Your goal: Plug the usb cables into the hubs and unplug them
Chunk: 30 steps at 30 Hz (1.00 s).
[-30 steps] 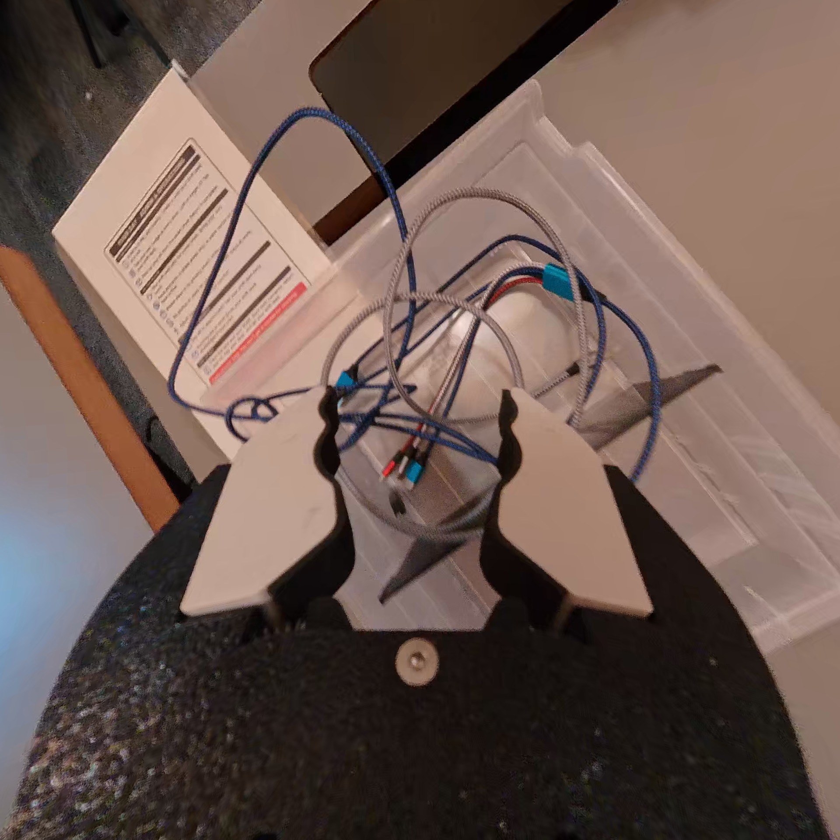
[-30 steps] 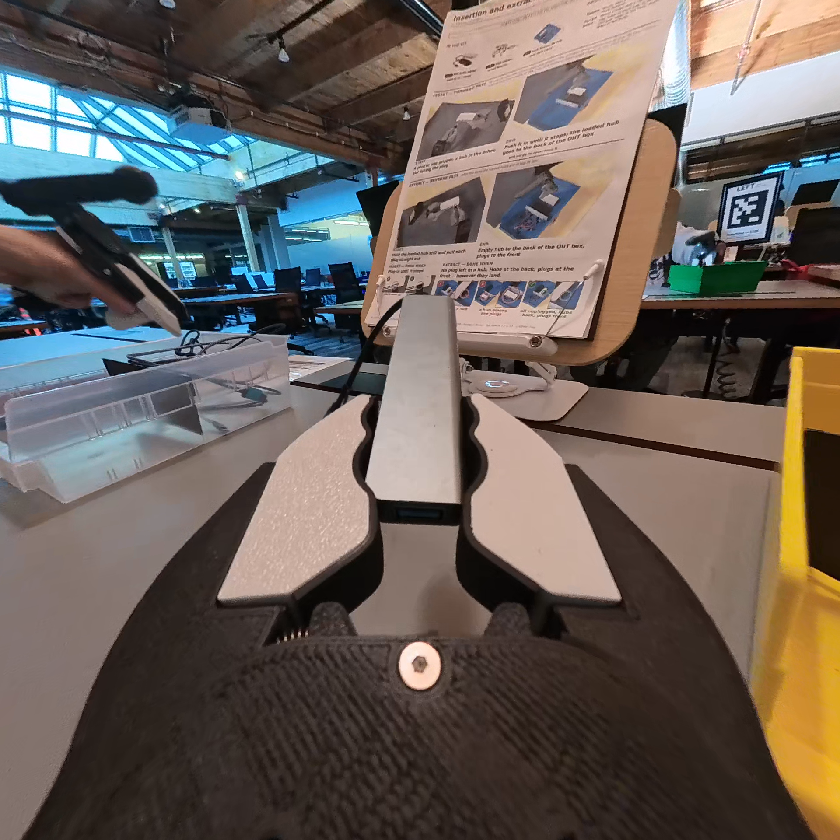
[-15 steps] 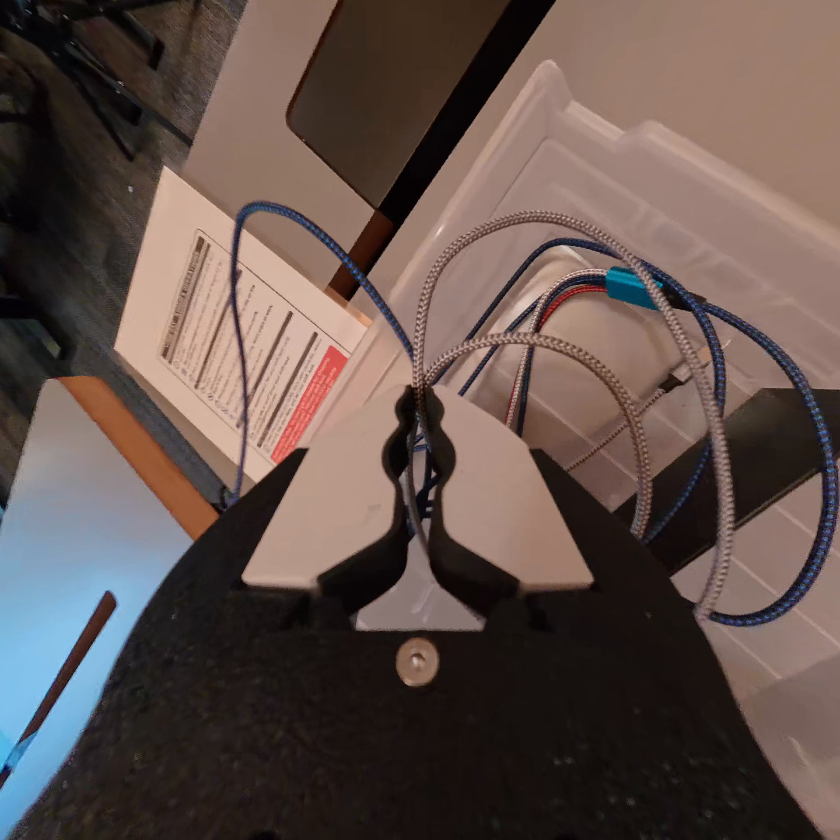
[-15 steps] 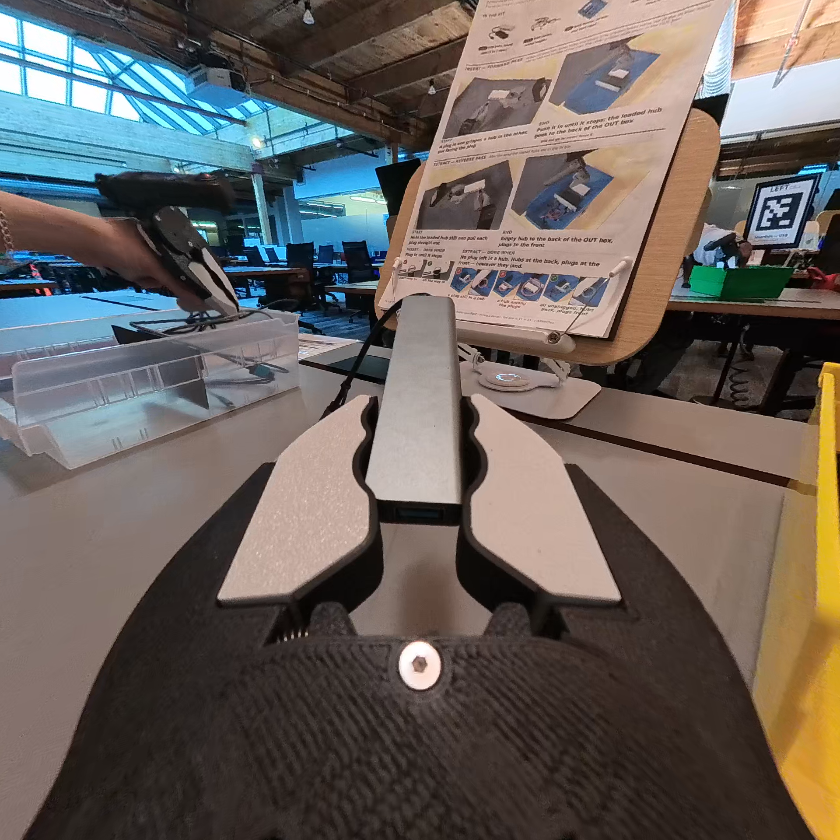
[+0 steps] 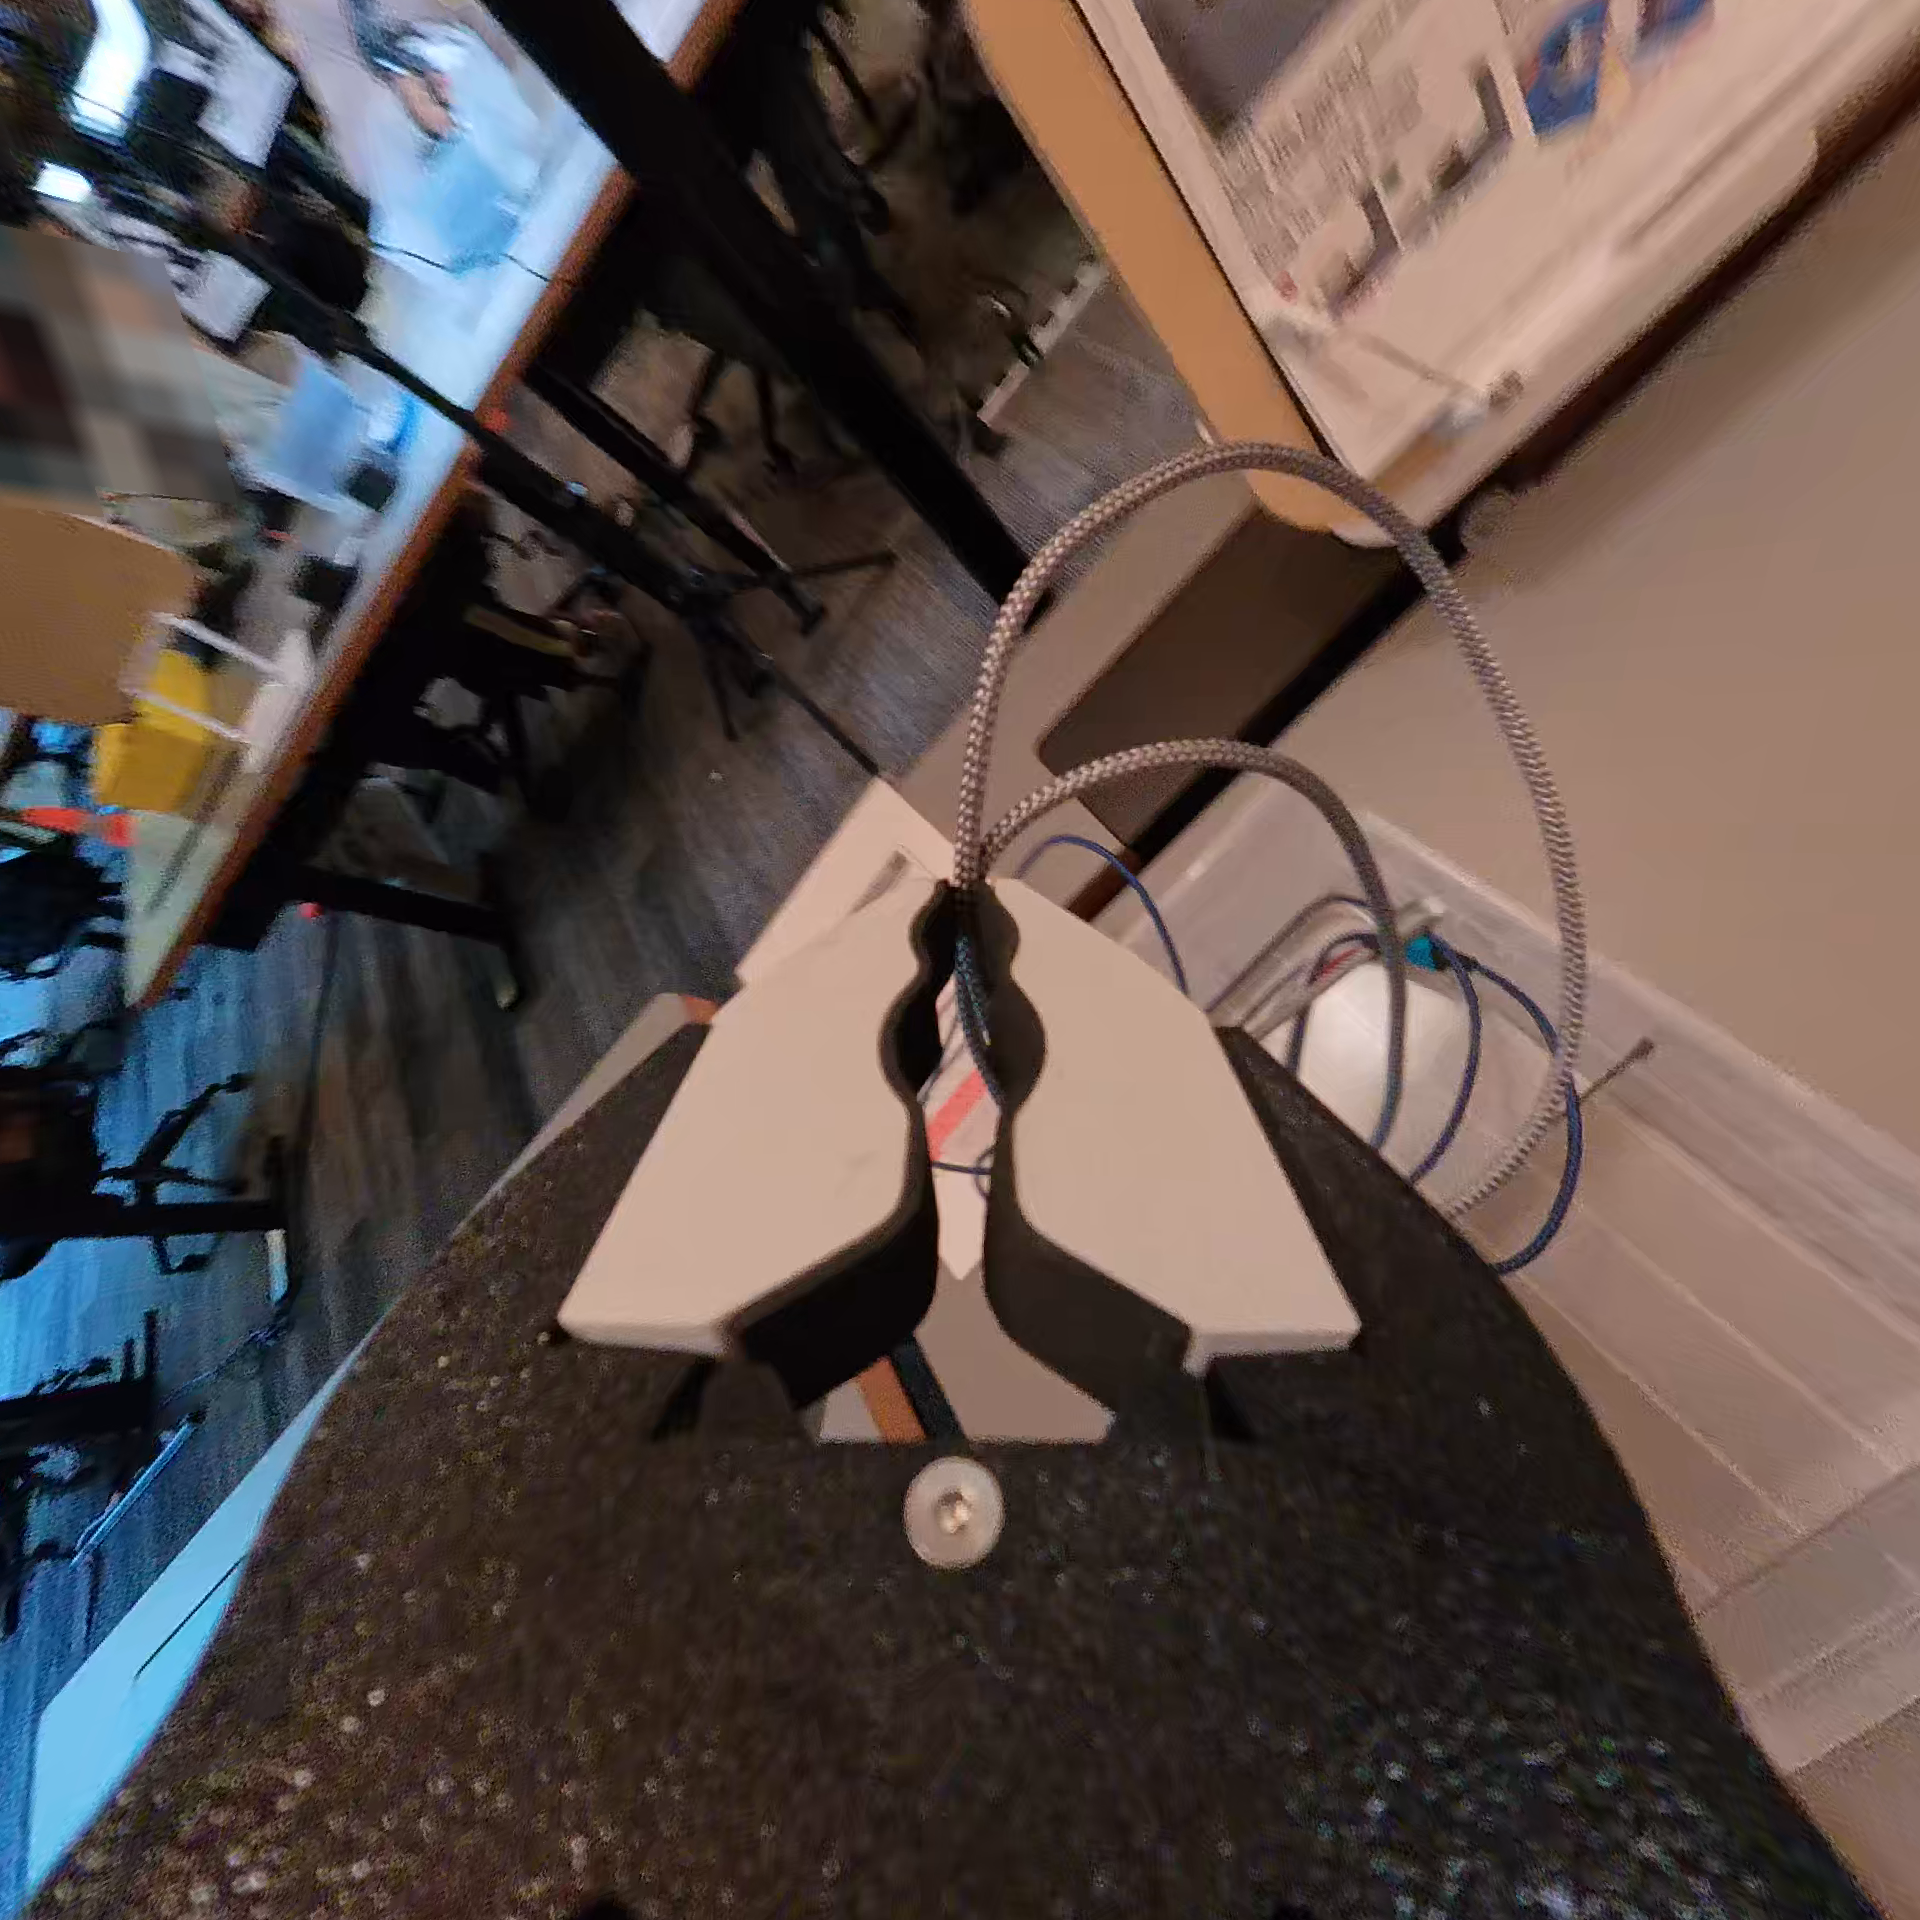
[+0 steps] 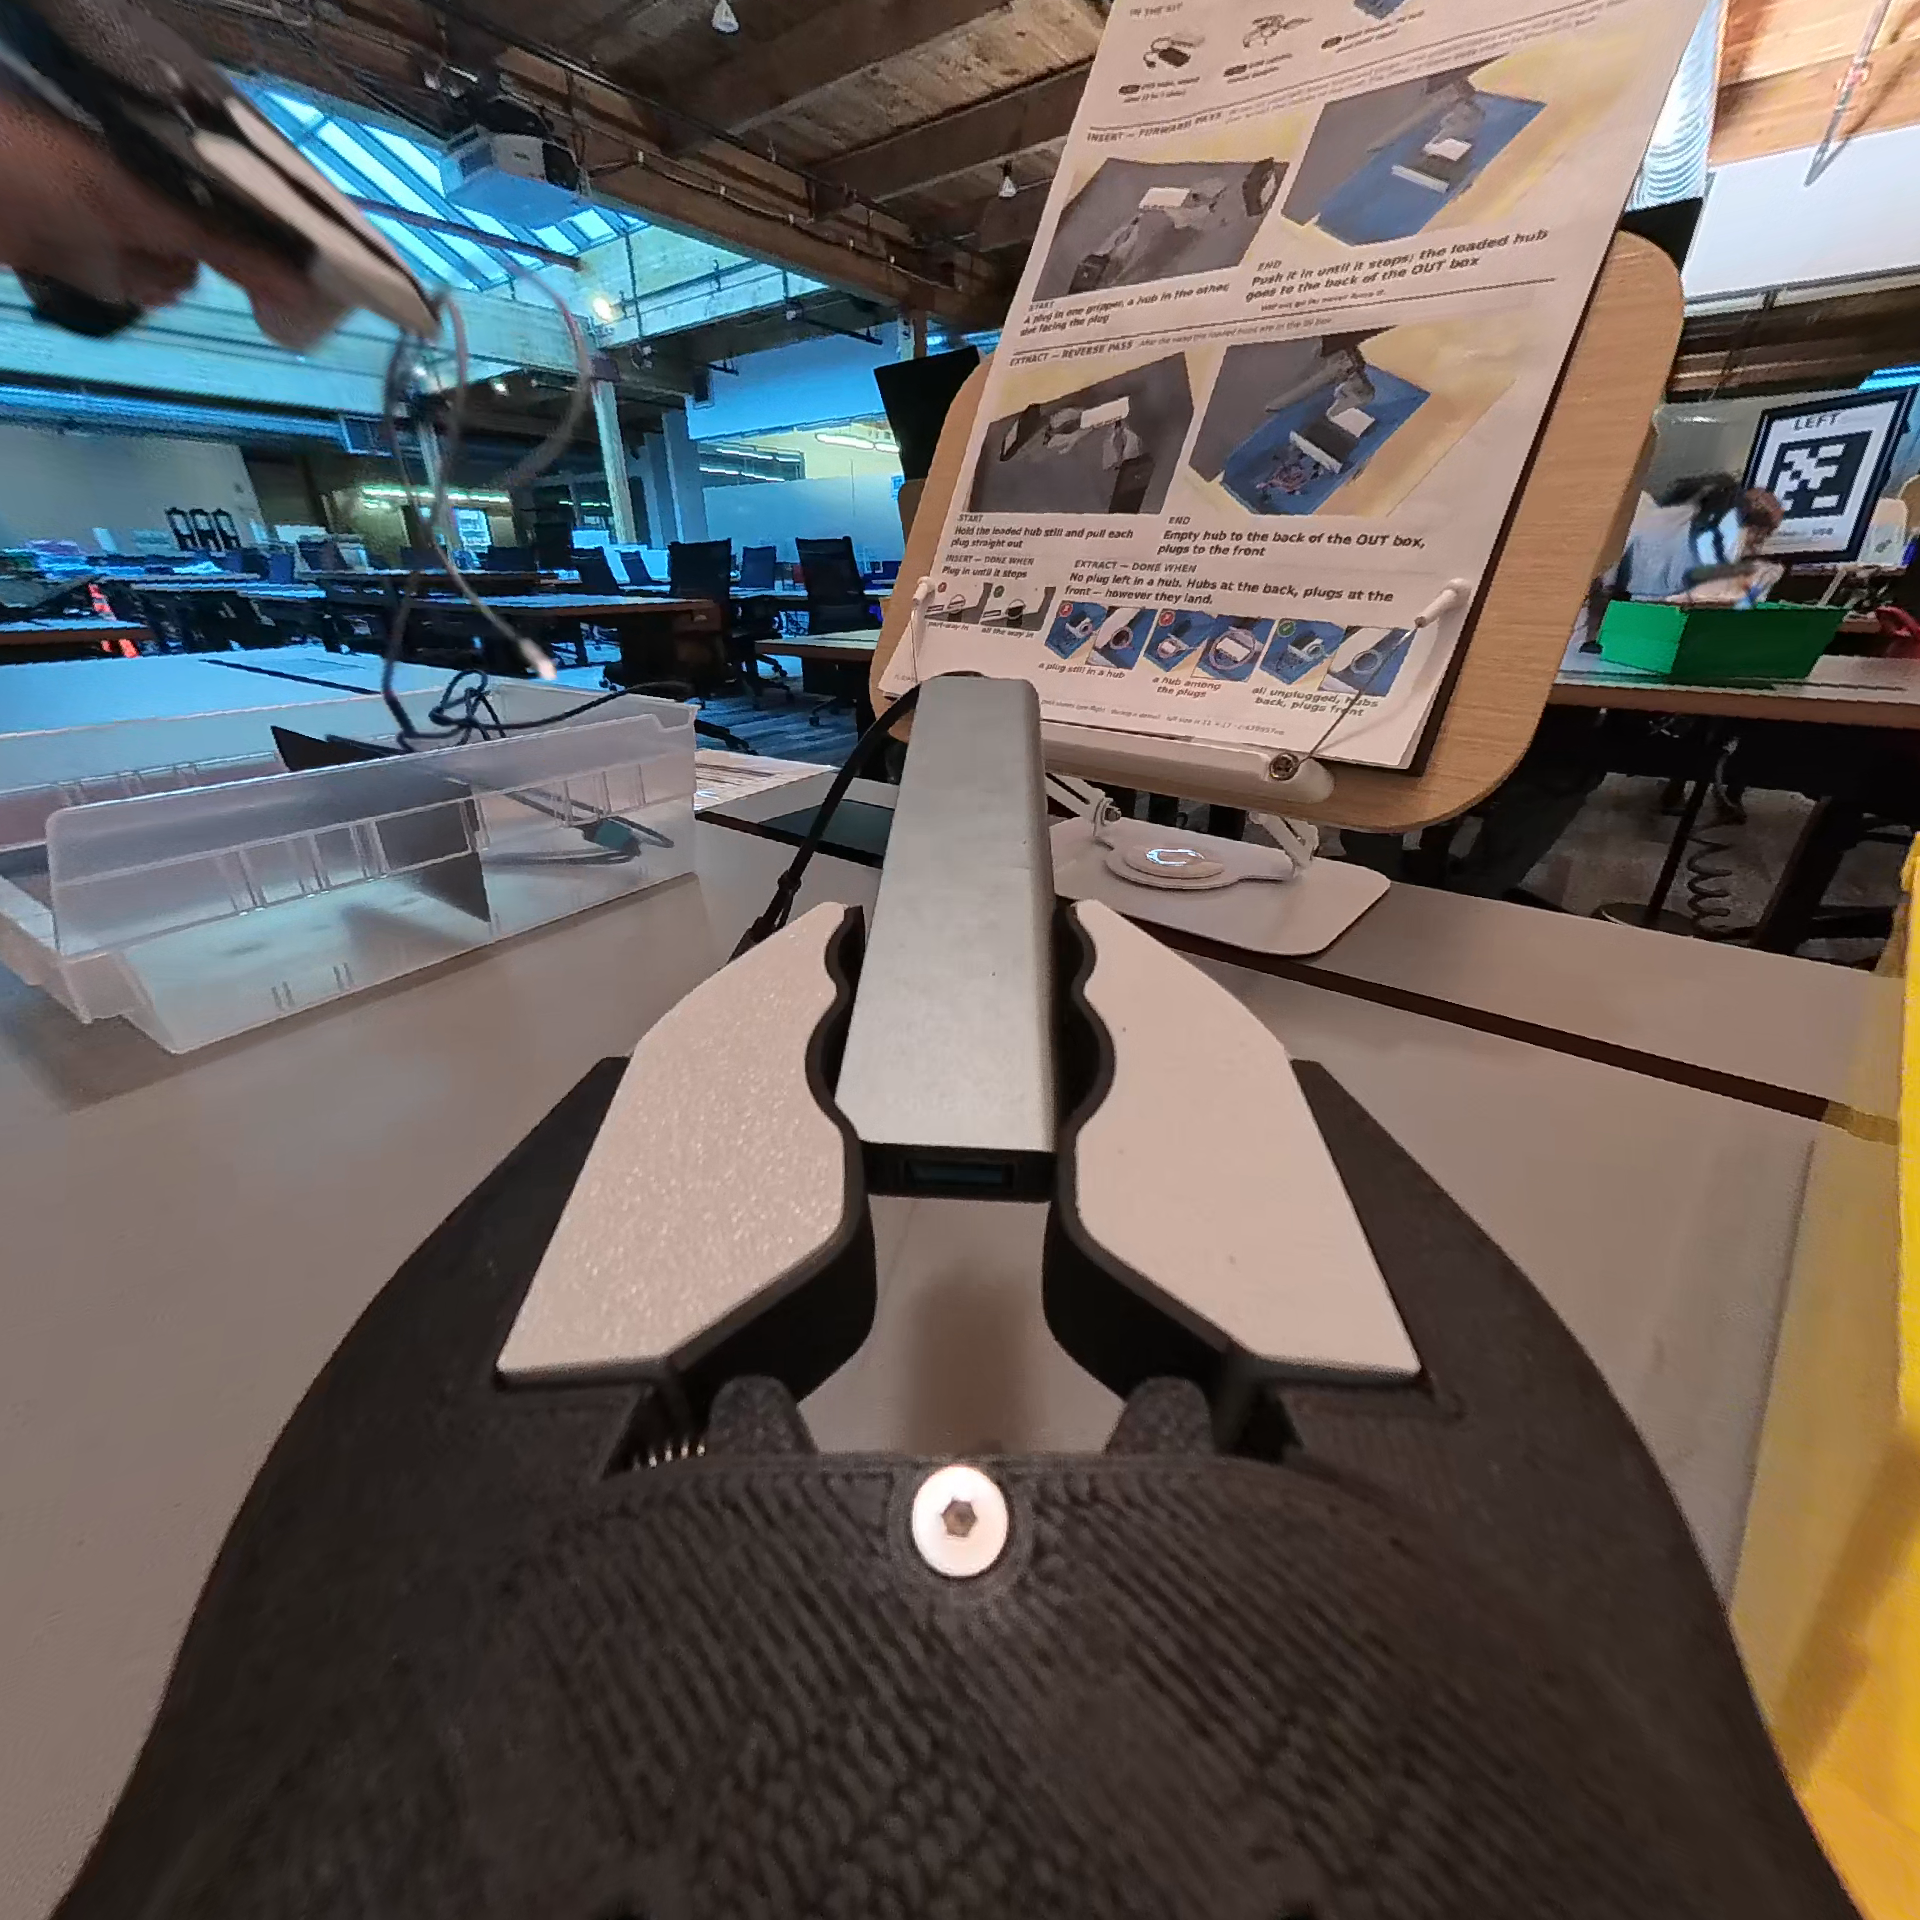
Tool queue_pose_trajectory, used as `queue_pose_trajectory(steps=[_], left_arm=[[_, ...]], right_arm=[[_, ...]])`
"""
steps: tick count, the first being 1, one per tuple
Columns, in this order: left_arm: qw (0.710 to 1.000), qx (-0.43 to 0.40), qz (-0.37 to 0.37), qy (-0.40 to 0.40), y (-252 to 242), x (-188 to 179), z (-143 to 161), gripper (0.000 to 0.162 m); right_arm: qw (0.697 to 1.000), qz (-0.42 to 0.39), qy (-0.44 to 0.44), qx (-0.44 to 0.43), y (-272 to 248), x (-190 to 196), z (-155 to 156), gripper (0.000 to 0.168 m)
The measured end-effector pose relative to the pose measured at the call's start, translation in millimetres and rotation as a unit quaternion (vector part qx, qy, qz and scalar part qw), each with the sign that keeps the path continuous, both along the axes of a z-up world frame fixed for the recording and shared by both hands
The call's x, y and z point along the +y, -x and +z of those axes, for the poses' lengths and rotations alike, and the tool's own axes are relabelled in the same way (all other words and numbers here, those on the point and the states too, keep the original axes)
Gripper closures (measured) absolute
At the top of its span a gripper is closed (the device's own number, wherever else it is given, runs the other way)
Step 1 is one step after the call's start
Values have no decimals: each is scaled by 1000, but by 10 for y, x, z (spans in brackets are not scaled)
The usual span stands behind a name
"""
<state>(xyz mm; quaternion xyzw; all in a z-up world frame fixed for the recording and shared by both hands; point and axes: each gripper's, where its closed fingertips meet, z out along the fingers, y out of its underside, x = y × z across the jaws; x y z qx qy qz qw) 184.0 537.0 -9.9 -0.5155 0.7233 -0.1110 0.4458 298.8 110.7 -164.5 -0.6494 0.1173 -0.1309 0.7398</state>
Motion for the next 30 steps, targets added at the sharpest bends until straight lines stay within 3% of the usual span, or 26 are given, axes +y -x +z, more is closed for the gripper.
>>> queue_pose_trajectory(steps=[3,7,9,11,13,17,21,23,26,30], left_arm=[[997,-73,27,-20,139,-46,695,159],[985,-170,28,-14,338,-425,1531,159],[984,-174,2,29,381,-795,1691,159],[983,-157,-13,90,378,-1192,1634,160],[980,-103,-3,170,372,-1588,1312,160],[949,22,-19,315,428,-2470,288,159],[904,65,-28,423,418,-2973,-768,159],[882,67,9,466,419,-2974,-1223,159],[904,64,102,410,555,-2615,-1795,159],[917,86,150,359,875,-2461,-2163,149]], right_arm=[[1000,0,1,6,-9,-2,-6,133],[1000,-1,-1,11,-24,-7,-7,133],[1000,-2,-6,17,-41,-19,-3,133],[1000,-7,-13,25,-76,-46,4,133],[999,-22,-22,22,-132,-103,28,133],[998,-41,-30,26,-253,-215,54,133],[998,-45,-36,39,-322,-272,45,133],[998,-43,-33,40,-321,-266,34,133],[998,-35,-30,35,-282,-238,36,133],[999,-27,-22,29,-246,-196,30,133]])
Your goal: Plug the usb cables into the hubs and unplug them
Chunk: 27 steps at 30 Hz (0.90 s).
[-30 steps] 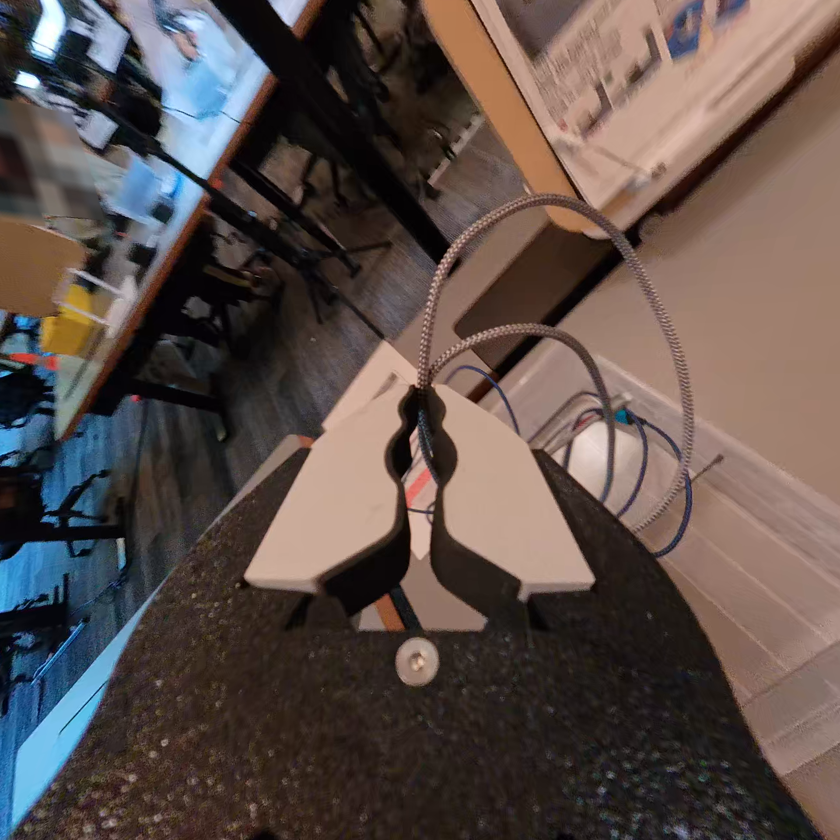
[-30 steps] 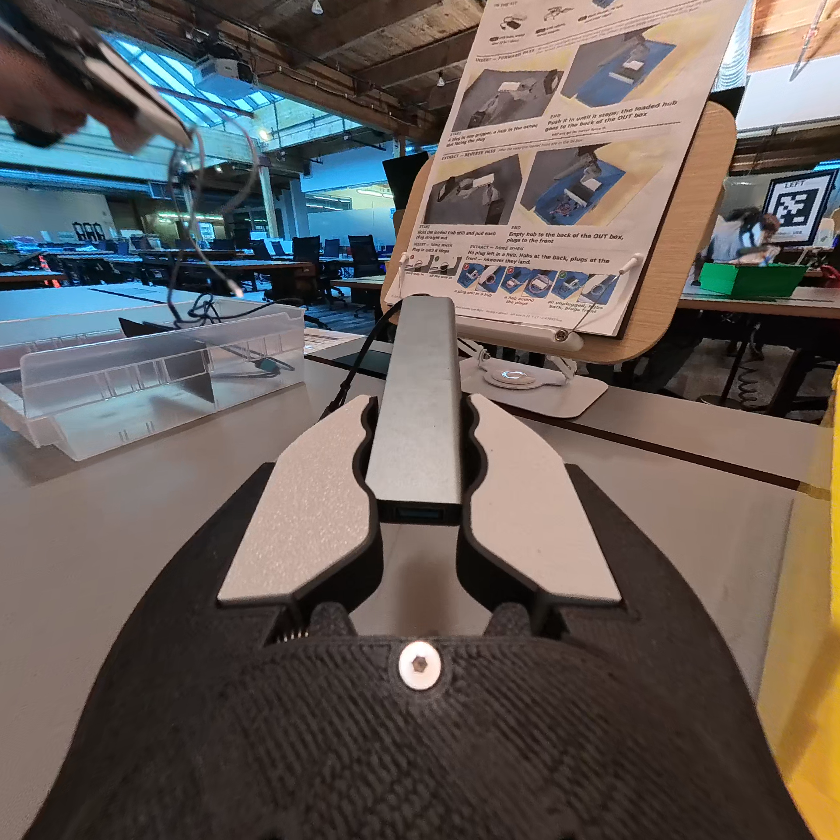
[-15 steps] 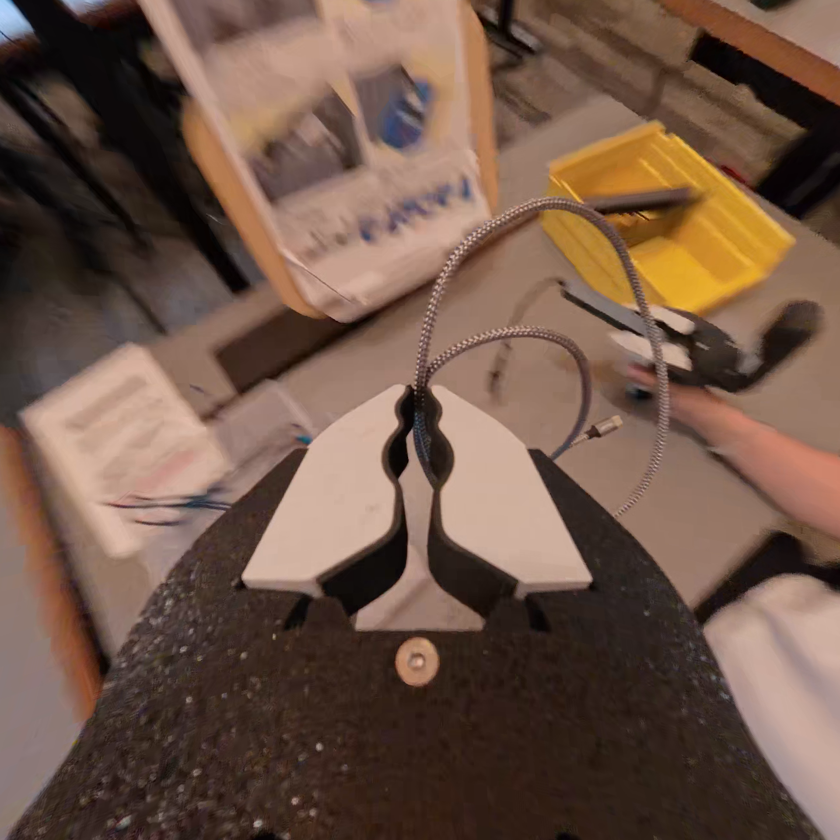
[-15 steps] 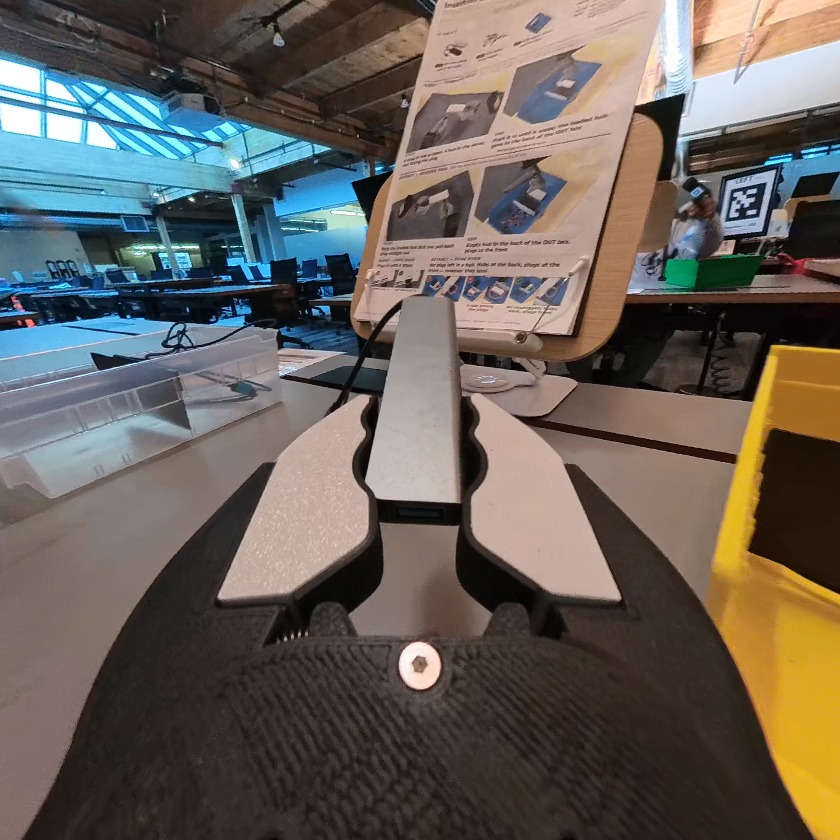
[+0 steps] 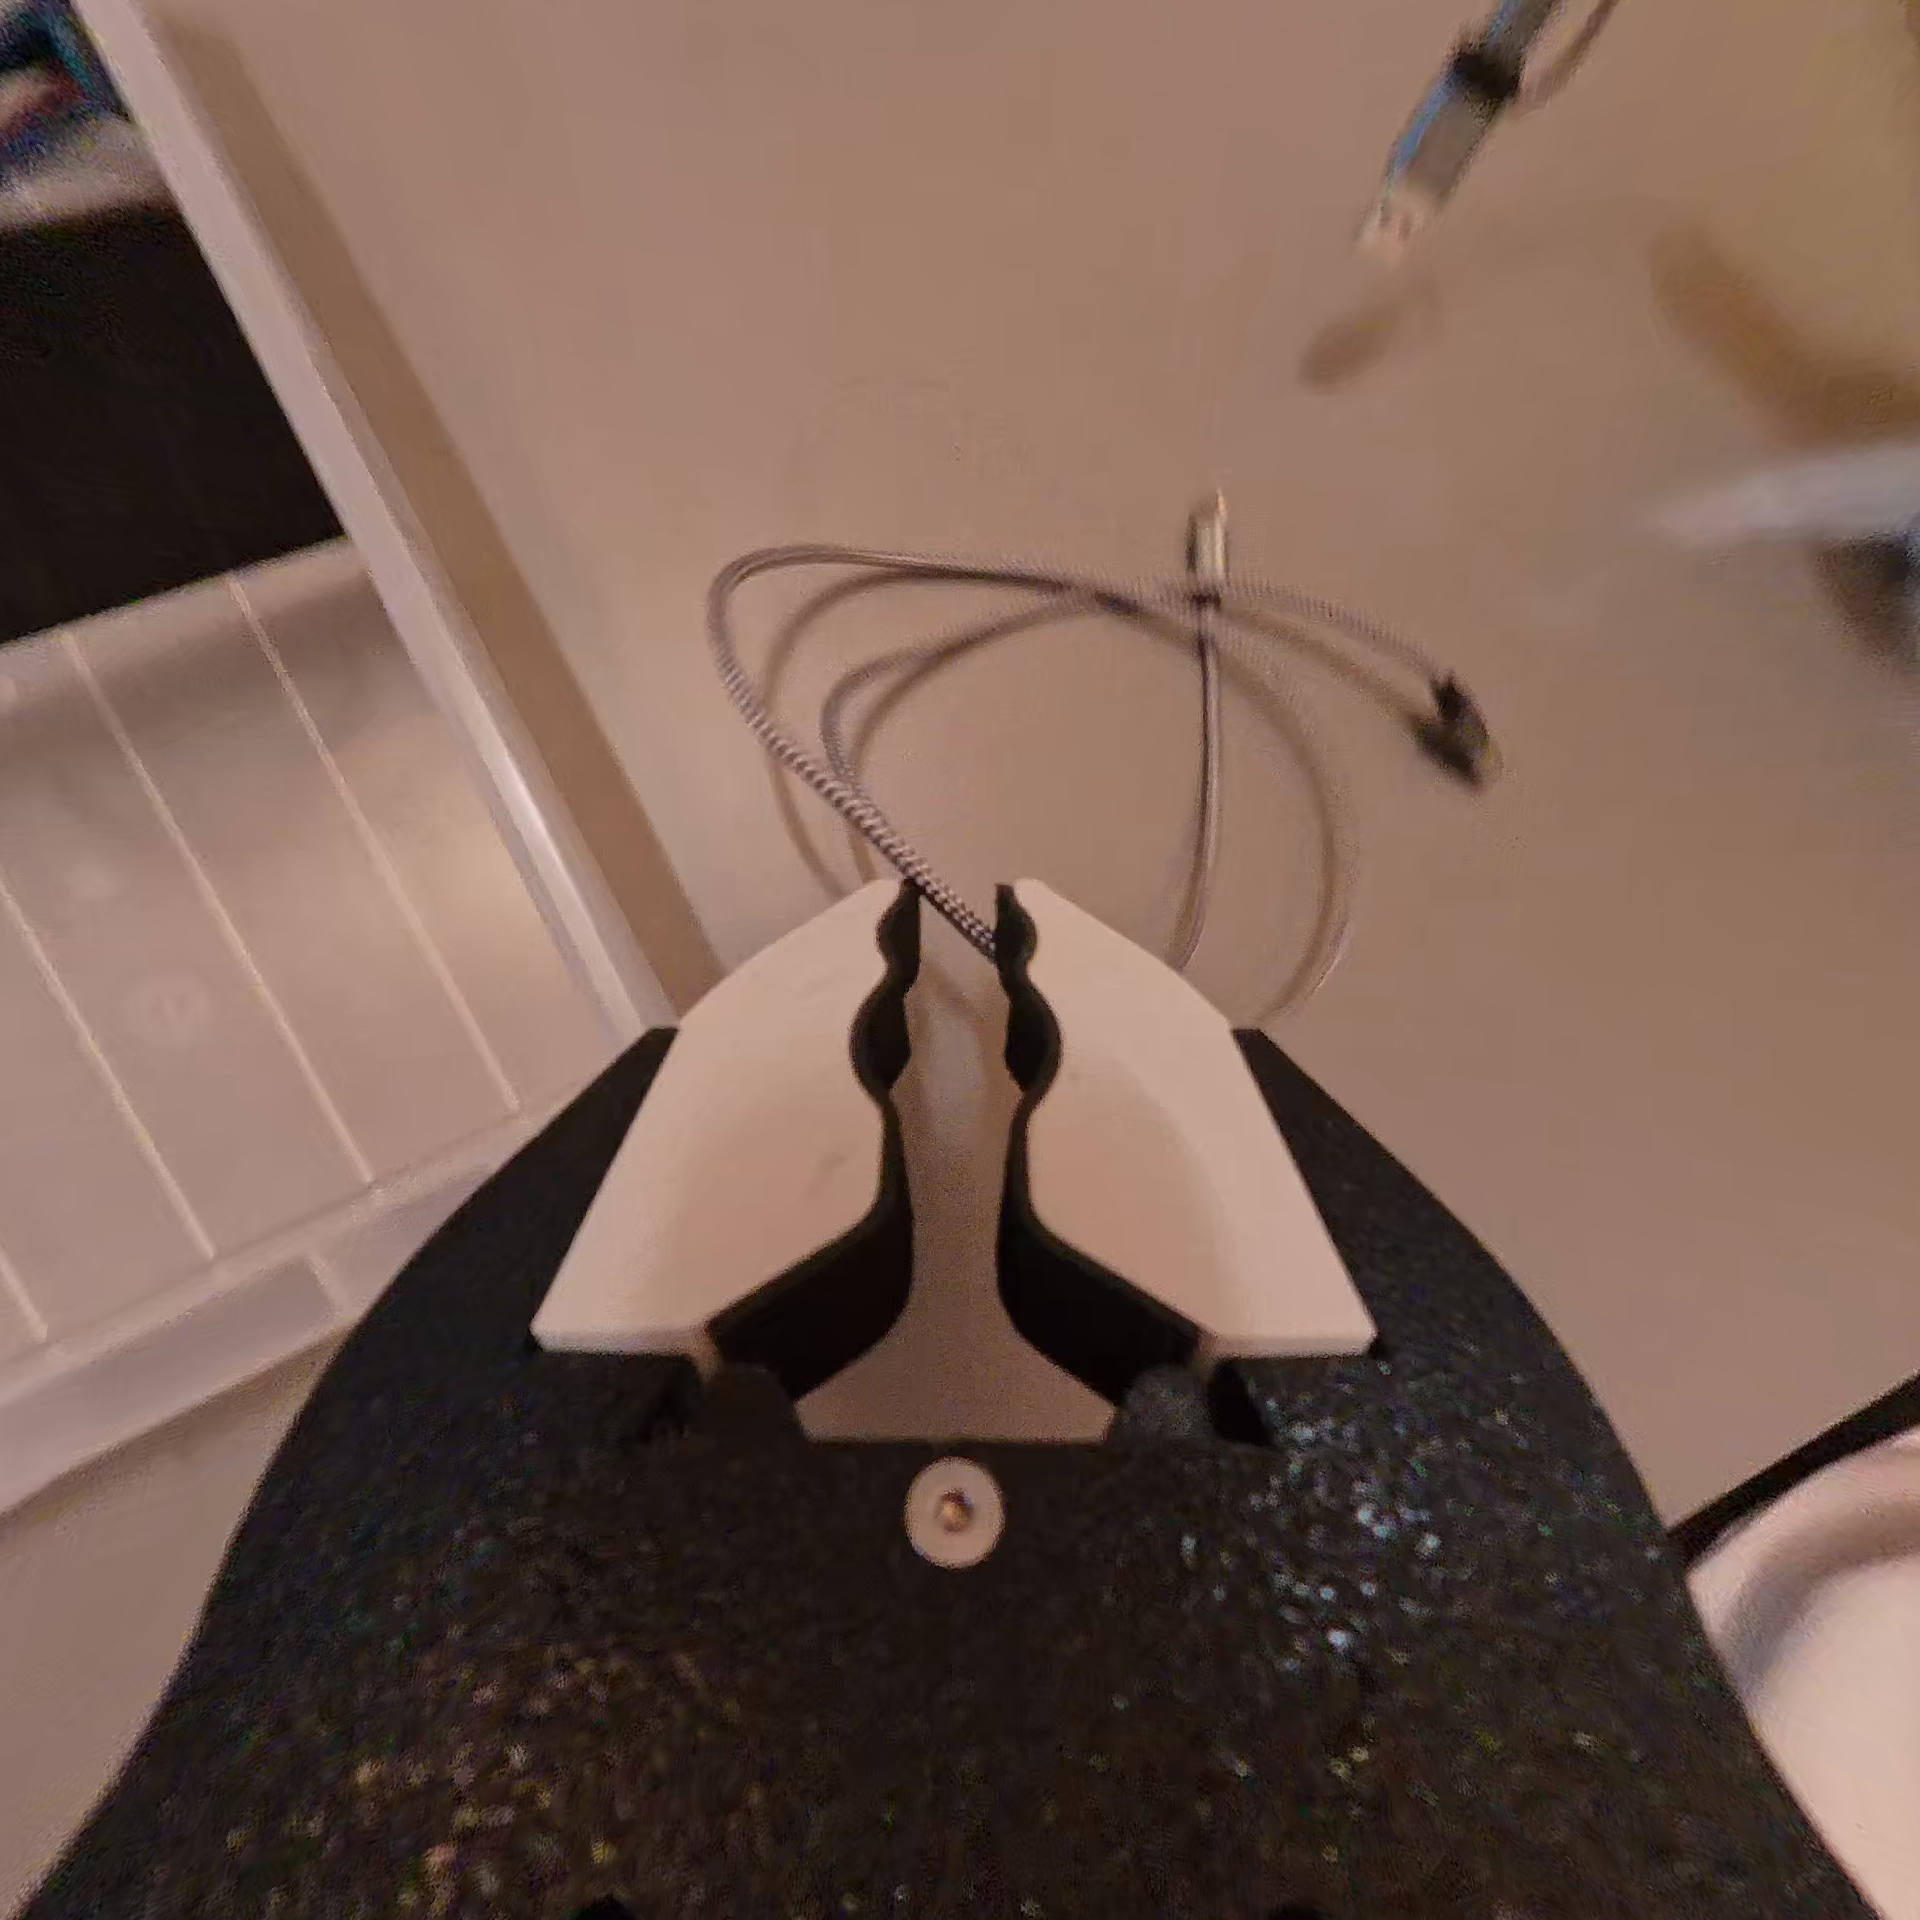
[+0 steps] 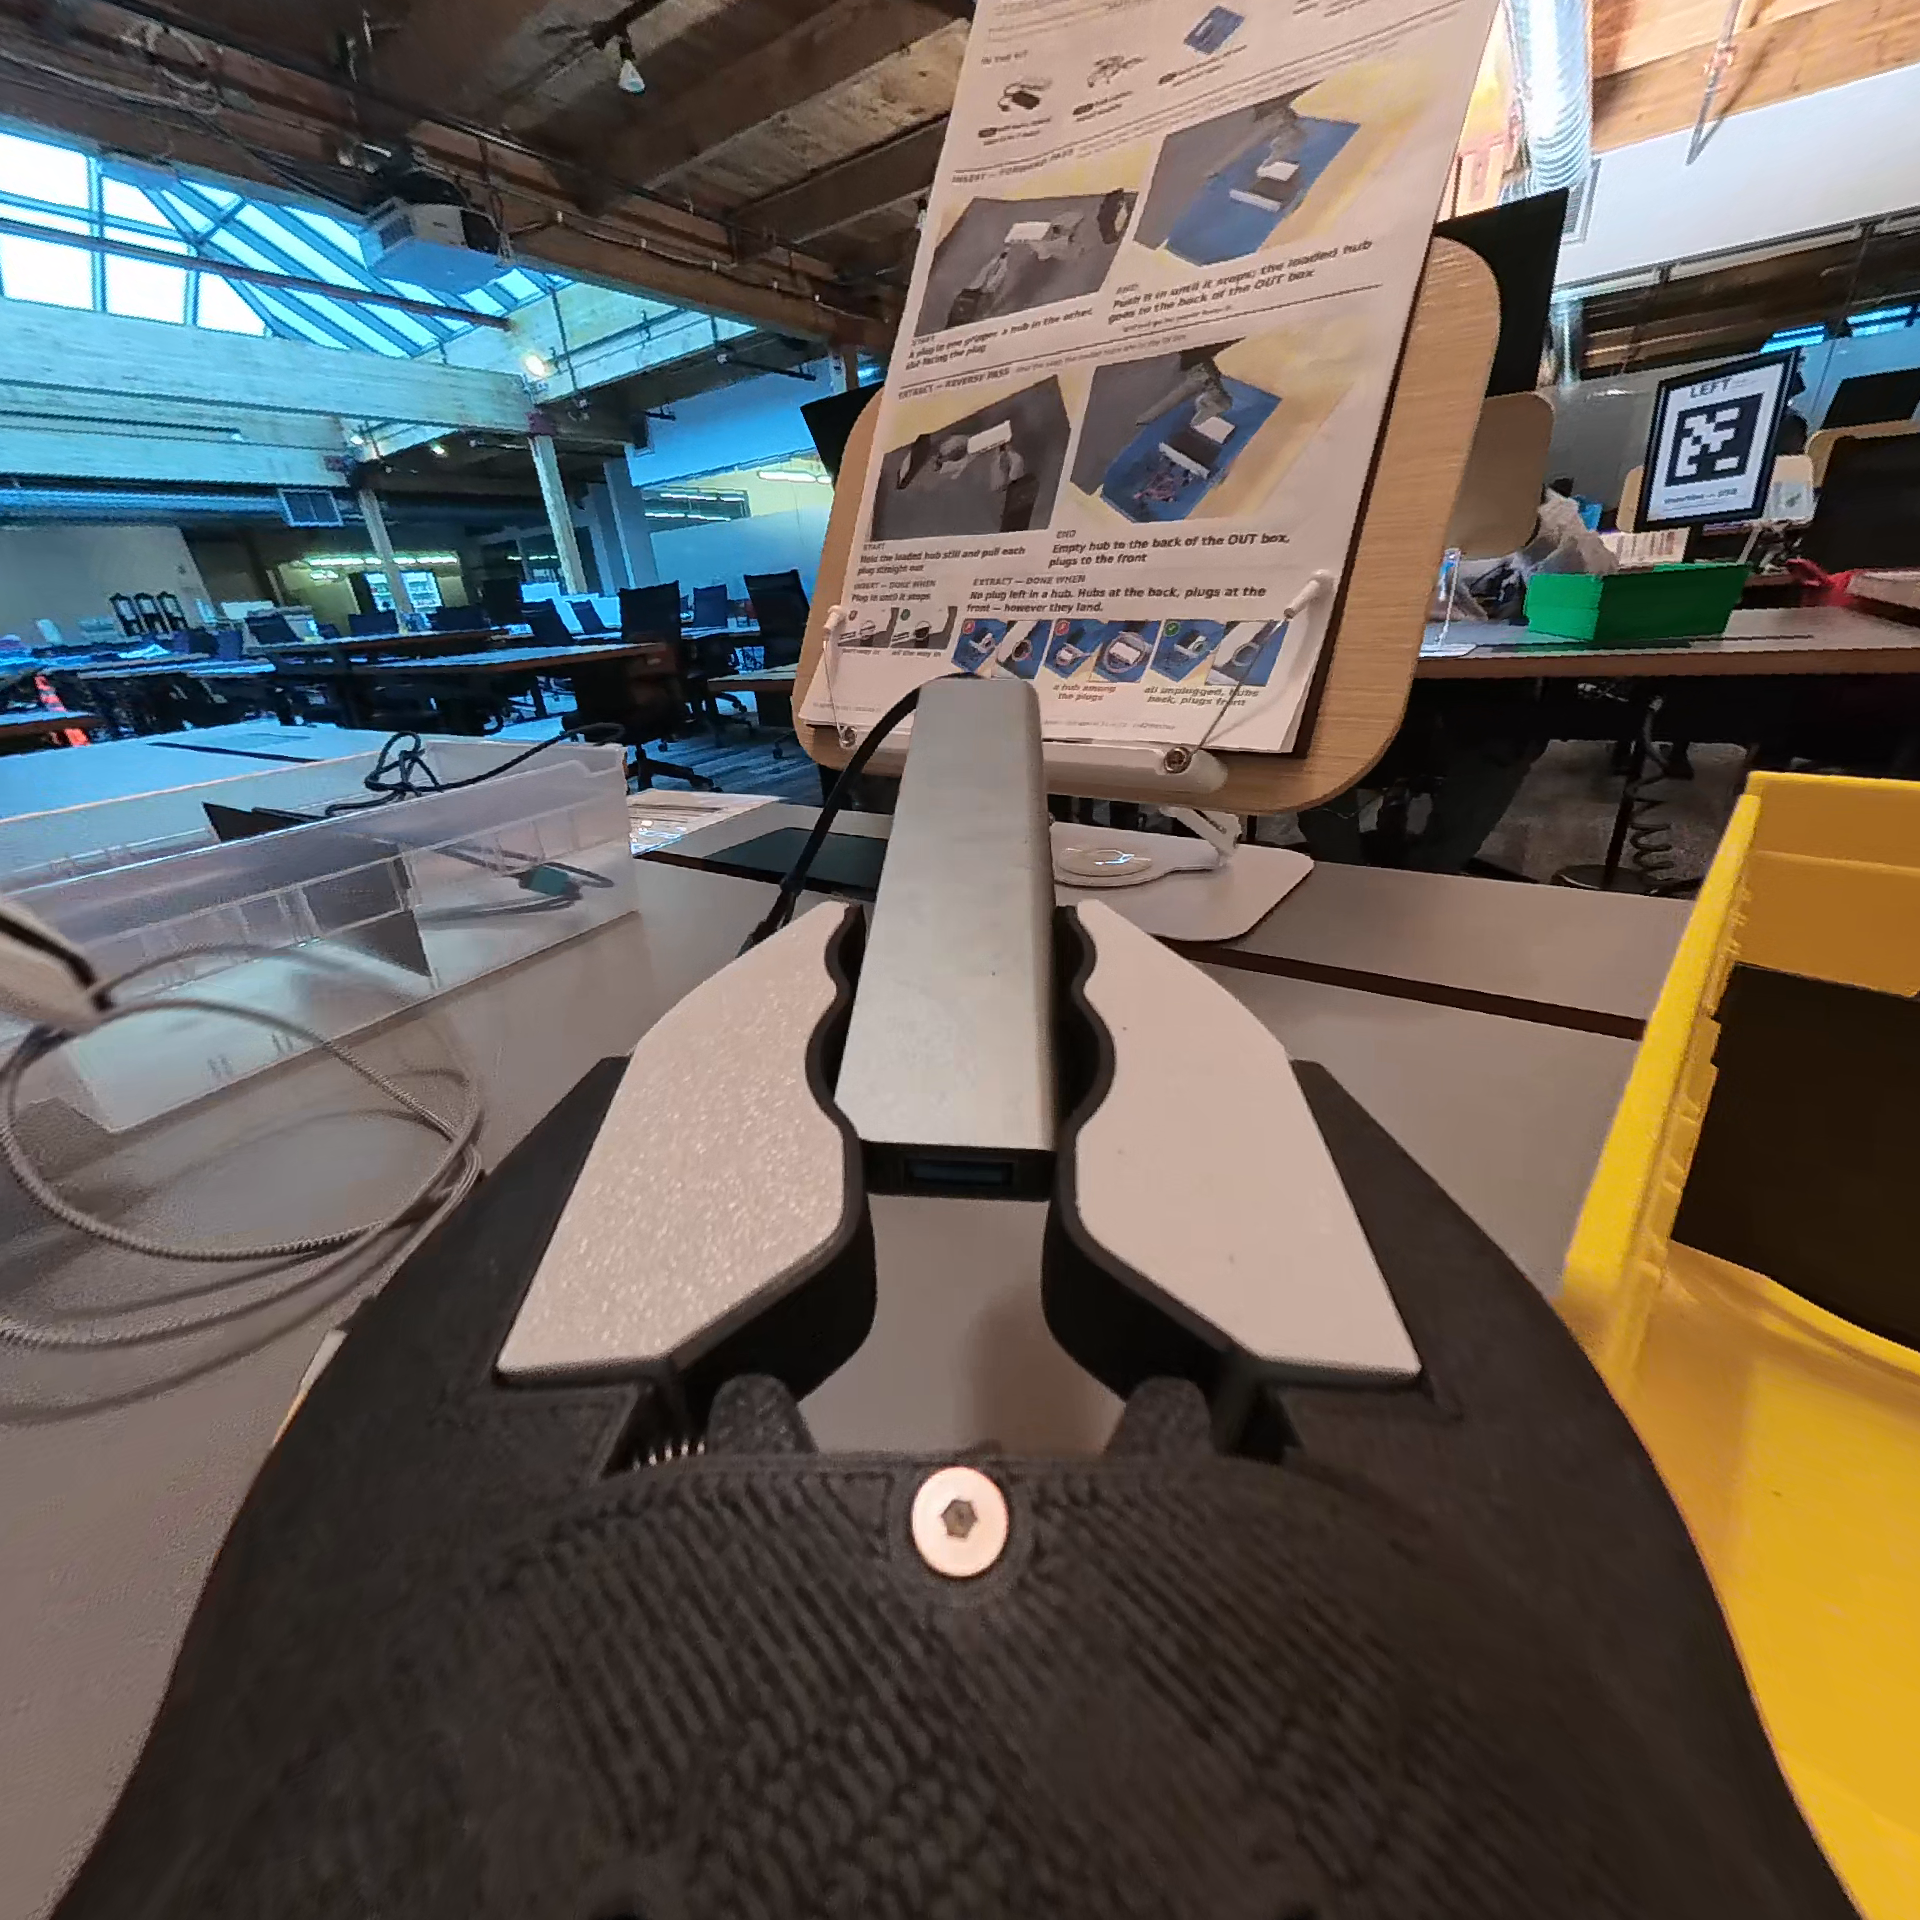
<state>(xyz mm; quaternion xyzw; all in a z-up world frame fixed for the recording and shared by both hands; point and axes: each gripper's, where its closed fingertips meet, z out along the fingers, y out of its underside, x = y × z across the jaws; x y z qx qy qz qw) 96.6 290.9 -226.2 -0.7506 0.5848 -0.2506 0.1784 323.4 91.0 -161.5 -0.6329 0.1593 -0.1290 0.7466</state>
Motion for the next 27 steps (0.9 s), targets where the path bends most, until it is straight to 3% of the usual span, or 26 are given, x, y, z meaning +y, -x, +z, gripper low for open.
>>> queue_pose_trajectory(steps=[4,8,10,13,15,19,23,25,27], left_arm=[[993,67,-67,-77,318,-78,-54,135],[957,19,-230,-176,171,-510,216,133],[906,-17,-344,-248,-24,-798,276,130],[799,-64,-508,-314,-319,-1177,137,123],[765,-67,-559,-314,-538,-1261,-20,123],[752,-34,-608,-252,-822,-1191,-304,126],[741,20,-643,-193,-785,-1138,-599,138],[751,3,-645,-143,-748,-1265,-609,153],[774,-23,-622,-117,-769,-1351,-577,158]], right_arm=[[1000,0,1,4,-10,1,-8,133],[1000,3,4,7,-23,11,-22,133],[1000,5,6,8,-22,22,-30,133],[1000,8,7,4,-12,36,-27,133],[1000,16,7,-2,13,45,-23,133],[1000,26,10,-9,50,62,-22,133],[999,30,14,-12,64,76,-28,133],[999,29,17,-15,69,82,-30,133],[999,30,20,-16,75,91,-37,133]])
